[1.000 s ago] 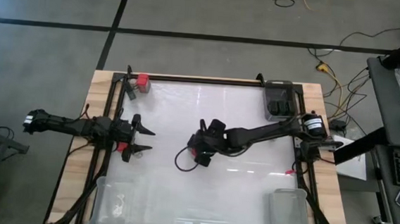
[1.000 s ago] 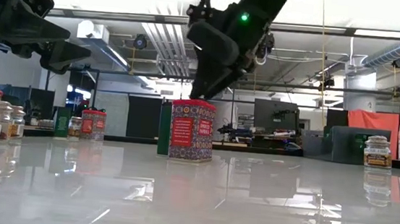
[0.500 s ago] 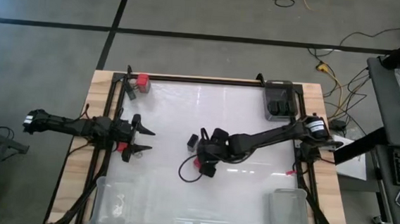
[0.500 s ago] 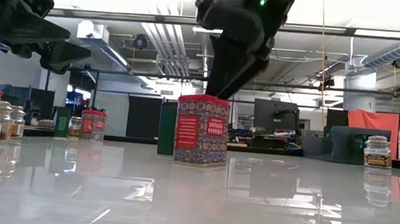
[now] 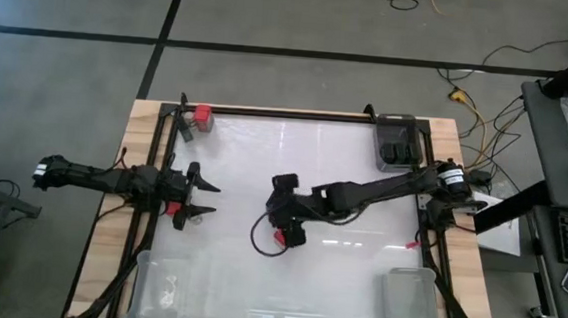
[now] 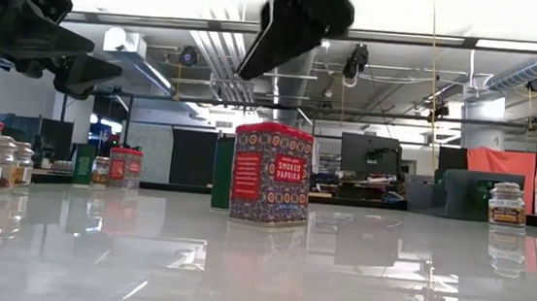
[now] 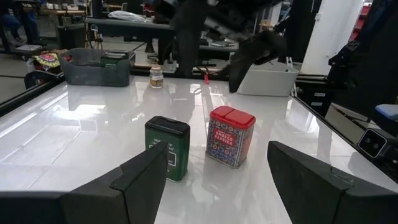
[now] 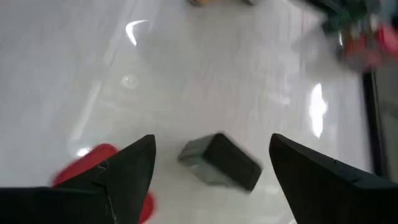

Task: Sort spices by type
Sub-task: Put the green seasoning can into the black bin

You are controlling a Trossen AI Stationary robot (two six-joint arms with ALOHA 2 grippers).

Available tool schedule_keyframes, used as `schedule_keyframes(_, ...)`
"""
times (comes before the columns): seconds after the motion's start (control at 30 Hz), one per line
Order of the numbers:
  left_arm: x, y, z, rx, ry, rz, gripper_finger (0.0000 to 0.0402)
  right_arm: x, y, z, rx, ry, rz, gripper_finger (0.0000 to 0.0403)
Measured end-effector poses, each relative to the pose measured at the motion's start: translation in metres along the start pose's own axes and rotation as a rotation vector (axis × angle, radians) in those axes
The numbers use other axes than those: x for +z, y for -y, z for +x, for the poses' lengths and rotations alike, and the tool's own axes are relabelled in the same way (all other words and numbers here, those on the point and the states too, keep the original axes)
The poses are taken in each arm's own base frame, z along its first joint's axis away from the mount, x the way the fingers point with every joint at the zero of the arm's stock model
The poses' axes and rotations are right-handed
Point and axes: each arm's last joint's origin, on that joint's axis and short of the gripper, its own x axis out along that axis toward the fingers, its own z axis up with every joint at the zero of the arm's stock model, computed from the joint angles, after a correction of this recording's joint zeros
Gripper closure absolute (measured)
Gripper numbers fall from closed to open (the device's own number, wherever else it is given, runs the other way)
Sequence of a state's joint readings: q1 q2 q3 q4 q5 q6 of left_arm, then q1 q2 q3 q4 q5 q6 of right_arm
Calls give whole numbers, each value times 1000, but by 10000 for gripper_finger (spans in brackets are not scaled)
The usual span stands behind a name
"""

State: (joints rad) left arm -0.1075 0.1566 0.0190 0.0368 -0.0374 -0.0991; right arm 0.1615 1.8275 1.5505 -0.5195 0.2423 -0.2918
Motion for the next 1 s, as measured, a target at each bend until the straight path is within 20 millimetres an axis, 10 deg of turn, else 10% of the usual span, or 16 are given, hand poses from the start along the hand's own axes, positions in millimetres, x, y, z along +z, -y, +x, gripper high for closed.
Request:
schedule_keyframes(0.6,0,0,0,0,0,0,143,-32,66,30,274,102,-183,109)
schedule_keyframes(1.0,0,0,0,0,0,0,143,-48,66,81,338,50,-290,93)
